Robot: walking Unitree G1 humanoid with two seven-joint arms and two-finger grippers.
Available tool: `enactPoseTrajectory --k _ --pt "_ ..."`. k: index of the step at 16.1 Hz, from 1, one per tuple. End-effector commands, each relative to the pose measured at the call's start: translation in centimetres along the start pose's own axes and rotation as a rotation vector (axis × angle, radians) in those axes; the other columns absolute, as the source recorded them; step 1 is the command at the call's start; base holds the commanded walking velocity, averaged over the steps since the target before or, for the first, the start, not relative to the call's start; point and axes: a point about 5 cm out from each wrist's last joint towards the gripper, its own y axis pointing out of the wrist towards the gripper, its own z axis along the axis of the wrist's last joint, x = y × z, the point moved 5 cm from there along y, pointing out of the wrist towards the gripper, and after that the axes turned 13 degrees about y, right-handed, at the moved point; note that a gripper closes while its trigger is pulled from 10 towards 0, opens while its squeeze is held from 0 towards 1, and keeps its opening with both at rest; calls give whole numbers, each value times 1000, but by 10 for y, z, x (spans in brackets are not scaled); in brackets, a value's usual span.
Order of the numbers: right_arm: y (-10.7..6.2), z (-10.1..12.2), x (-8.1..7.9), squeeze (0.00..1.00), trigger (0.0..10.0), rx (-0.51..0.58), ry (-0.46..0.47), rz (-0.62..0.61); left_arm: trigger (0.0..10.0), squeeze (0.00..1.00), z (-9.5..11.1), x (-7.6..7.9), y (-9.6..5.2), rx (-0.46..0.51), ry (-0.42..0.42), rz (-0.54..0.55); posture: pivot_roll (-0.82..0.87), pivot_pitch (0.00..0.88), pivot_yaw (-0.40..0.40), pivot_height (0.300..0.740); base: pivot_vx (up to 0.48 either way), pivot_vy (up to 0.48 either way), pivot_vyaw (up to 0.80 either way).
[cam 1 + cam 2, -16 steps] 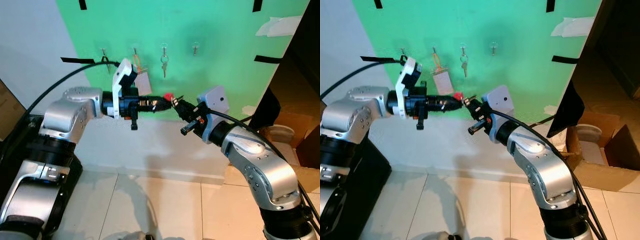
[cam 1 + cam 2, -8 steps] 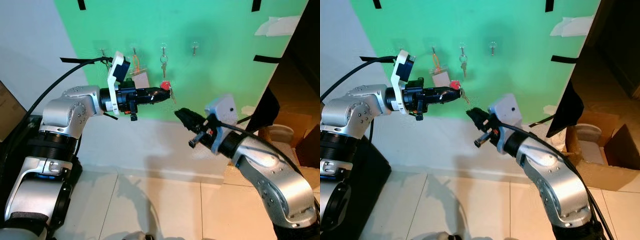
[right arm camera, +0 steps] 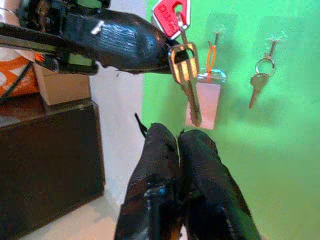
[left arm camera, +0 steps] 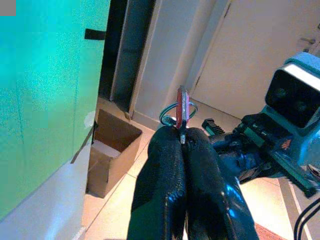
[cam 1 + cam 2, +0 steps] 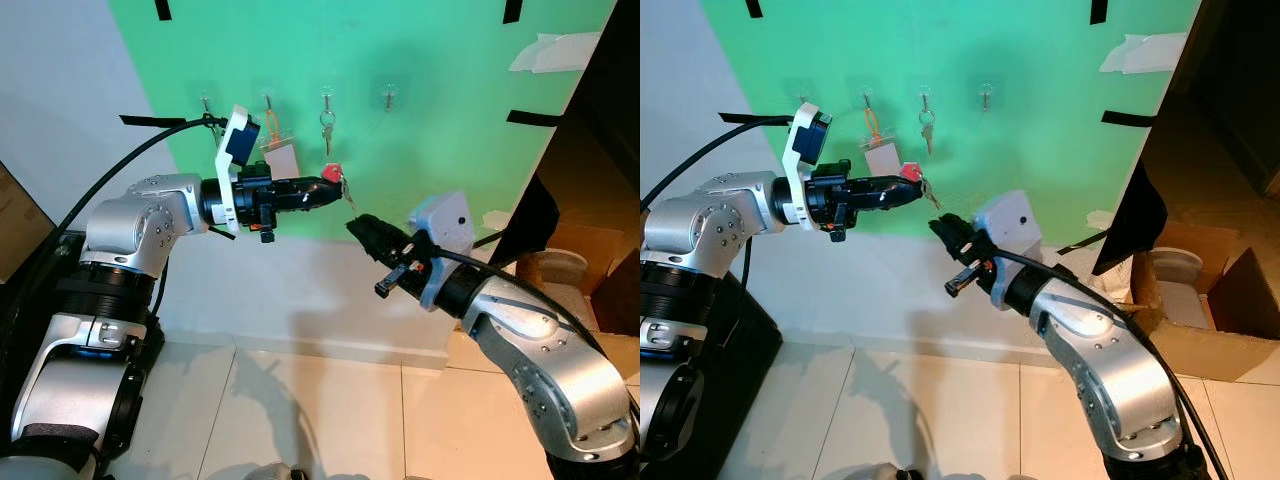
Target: Hang keys on a hook
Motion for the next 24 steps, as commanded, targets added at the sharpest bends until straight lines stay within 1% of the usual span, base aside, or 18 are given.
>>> enactPoseTrajectory --k 1,5,8,10,15,16,17,21,22,23,24 --pt "2 4 -2 1000 10000 15 -22 -1 10000 0 9 -1 -2 20 13 -2 -149 0 106 740 0 0 0" --pt "3 6 1 1000 10000 8 -76 -31 10000 0 8 -1 0 16 9 -11 -152 0 113 740 0 0 0" --pt "10 11 6 1000 10000 23 -90 -70 10000 0 10 1 1 20 8 -19 -148 0 116 740 0 0 0" --pt "14 11 8 1000 10000 21 -94 -96 10000 0 10 2 1 22 7 -23 -146 0 116 740 0 0 0" --pt "23 13 9 1000 10000 16 -132 -109 10000 0 11 2 1 24 5 -23 -138 0 106 740 0 0 0" --pt "25 14 10 851 10000 17 -137 -117 10000 0 11 3 1 24 5 -24 -137 0 105 740 0 0 0" --pt "27 15 12 0 10000 20 -138 -129 10000 0 10 4 1 24 4 -26 -137 0 104 740 0 0 0" --pt "32 22 19 0 10000 48 -116 -153 10000 0 10 6 3 30 -1 -34 -141 0 104 740 0 0 0" --pt "33 24 20 0 7882 57 -111 -157 10000 0 10 6 3 32 -2 -36 -141 0 105 740 0 0 0" --pt "34 25 21 0 3373 63 -109 -161 10000 0 10 7 4 33 -3 -37 -142 0 105 740 0 0 0" --pt "34 27 22 0 1961 68 -108 -163 10000 0 10 7 4 34 -4 -38 -141 0 104 740 0 0 0"
